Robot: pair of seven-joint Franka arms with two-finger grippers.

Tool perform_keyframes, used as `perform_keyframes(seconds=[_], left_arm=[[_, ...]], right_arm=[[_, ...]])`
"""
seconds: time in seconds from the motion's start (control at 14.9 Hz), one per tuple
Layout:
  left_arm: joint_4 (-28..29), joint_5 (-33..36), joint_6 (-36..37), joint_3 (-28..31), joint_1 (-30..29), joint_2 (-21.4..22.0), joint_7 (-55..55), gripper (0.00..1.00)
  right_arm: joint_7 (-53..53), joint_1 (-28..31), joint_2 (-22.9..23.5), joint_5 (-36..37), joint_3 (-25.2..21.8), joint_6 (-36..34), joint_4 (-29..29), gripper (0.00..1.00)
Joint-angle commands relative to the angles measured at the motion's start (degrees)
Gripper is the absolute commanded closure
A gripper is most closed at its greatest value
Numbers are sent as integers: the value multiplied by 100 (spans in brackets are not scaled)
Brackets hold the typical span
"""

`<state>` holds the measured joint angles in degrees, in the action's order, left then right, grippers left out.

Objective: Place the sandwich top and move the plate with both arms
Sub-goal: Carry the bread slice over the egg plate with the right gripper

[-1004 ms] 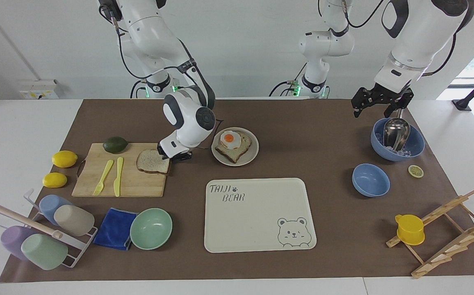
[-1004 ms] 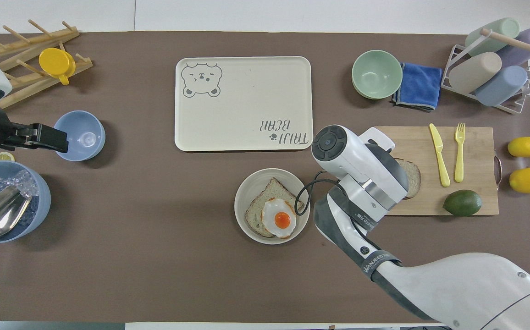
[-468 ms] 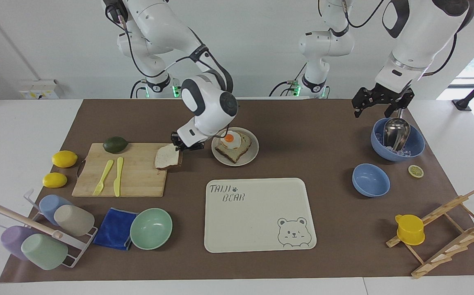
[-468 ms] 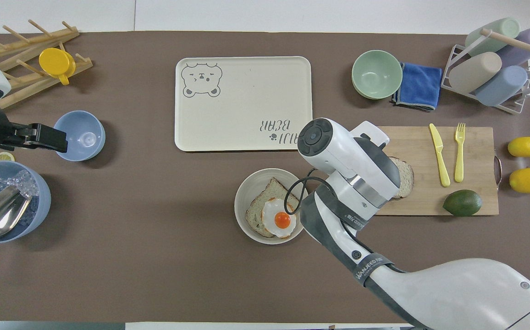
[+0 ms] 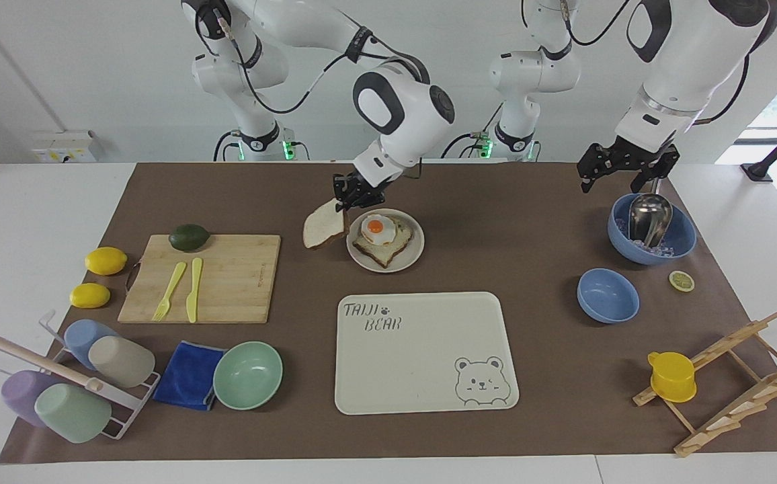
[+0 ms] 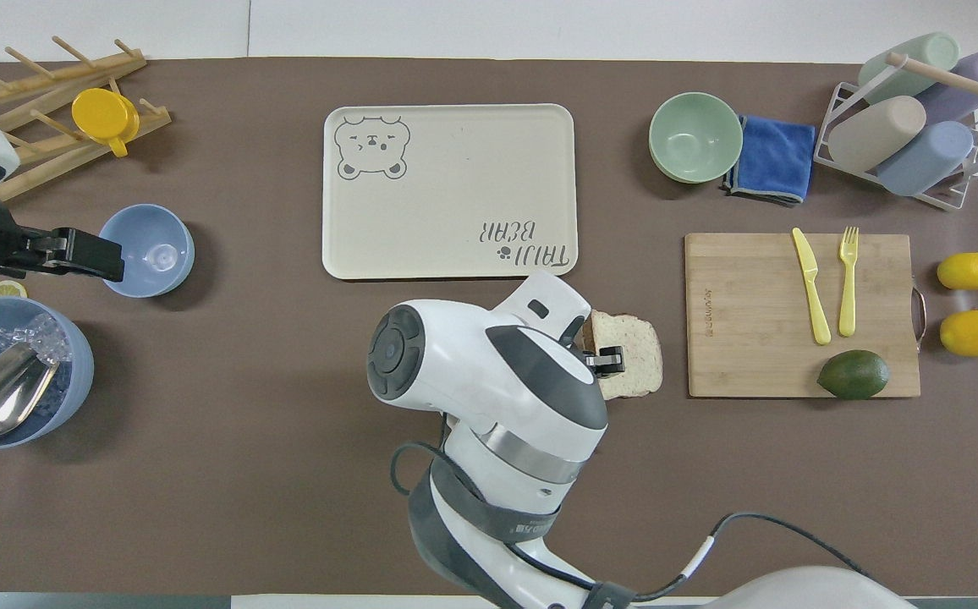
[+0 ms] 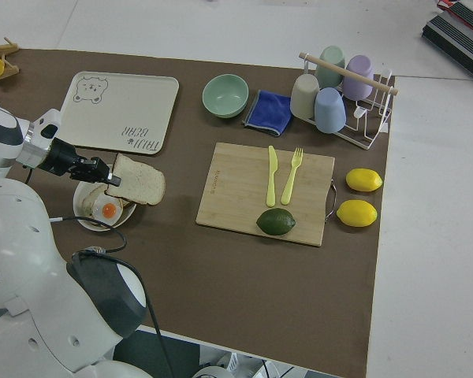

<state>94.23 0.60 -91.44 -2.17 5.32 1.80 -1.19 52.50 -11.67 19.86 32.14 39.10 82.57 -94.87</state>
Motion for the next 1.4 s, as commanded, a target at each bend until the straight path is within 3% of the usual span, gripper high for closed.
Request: perform_keyframes(seconds=[0.0, 0.27, 1.14, 1.34], left_arm=[[122, -16, 3, -29, -145, 137, -22, 0], [122, 11, 12, -20, -347, 137, -22, 0], [166, 20, -67, -11, -549, 146, -31, 0], [201, 20, -102, -11, -558, 154, -31, 0]], right_arm=[[470, 68, 194, -137, 395, -48, 215, 100], [629, 191, 378, -356, 414, 1075, 242, 100], [674, 227, 379, -507, 432, 1701, -348, 100], [665, 235, 405, -725, 423, 2087, -347, 88]])
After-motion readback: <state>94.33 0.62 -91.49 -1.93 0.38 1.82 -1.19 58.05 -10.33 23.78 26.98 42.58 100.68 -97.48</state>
